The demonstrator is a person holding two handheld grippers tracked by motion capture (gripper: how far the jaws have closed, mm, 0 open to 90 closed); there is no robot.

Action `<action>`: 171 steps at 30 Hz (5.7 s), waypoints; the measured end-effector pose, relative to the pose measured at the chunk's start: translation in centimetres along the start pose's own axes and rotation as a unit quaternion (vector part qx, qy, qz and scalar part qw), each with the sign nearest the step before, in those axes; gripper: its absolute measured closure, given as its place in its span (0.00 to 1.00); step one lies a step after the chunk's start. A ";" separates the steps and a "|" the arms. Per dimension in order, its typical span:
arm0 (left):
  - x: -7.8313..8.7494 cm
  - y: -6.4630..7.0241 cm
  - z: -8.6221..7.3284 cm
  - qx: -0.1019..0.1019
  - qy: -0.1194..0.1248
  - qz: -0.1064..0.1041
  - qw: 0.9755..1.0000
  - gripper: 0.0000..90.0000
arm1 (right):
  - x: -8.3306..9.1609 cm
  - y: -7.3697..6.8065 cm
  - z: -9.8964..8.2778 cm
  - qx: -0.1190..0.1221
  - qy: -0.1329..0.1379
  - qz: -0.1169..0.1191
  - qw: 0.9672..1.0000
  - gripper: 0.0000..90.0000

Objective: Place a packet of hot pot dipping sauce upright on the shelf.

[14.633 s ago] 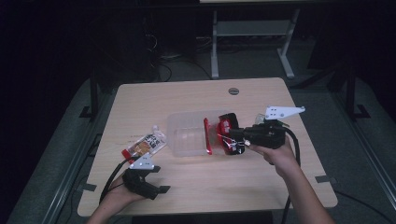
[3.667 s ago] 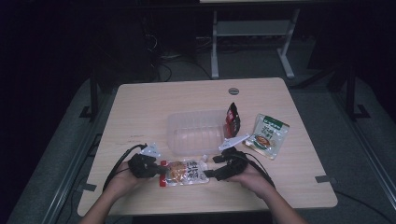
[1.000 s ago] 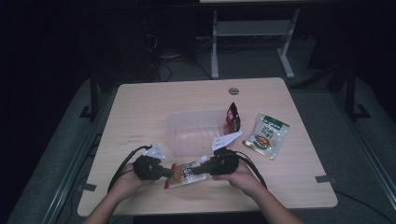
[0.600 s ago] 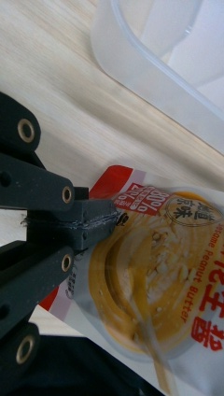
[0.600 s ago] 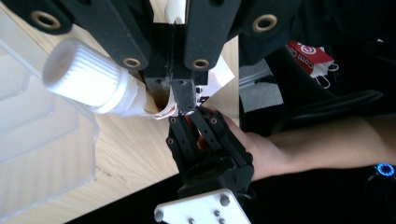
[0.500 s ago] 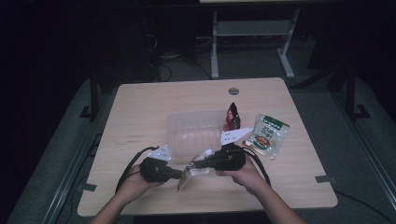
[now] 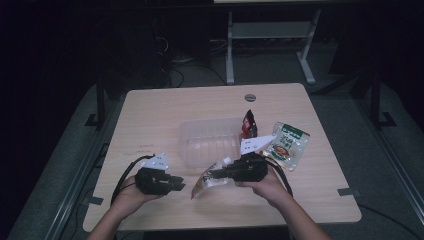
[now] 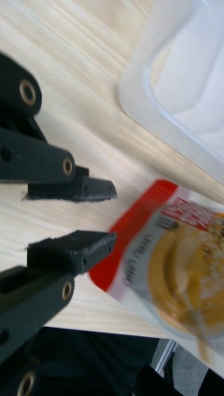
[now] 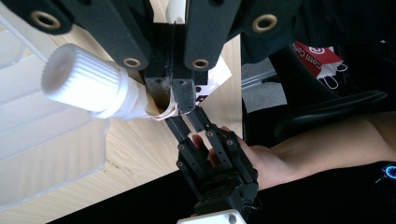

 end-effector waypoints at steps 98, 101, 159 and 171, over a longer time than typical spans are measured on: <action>-0.4 -1.1 -3.6 0.020 -0.023 0.047 0.998 0.18 | 0.0 11.0 6.9 0.018 -0.033 -0.091 0.995 1.00; -0.3 -1.2 -3.6 0.018 -0.024 0.047 0.998 0.18 | 0.0 11.0 6.8 0.019 -0.036 -0.088 0.995 1.00; -0.5 -1.3 -3.8 0.023 -0.025 0.046 0.998 0.18 | -4.2 10.4 5.3 0.024 -0.092 -0.138 0.986 0.50; 0.0 -1.3 -3.2 0.050 -0.011 0.045 0.998 0.18 | -0.3 7.6 2.9 0.031 -0.088 -0.154 0.984 0.39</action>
Point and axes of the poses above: each handheld gripper's, and its own axes: x roughly backward along the jaws, z roughly out of its top, y roughly to its right, the point moved 10 cm from there along -x, roughly forward along the jaws, and after that the axes turned 9 degrees about x, right-handed, at the moved point
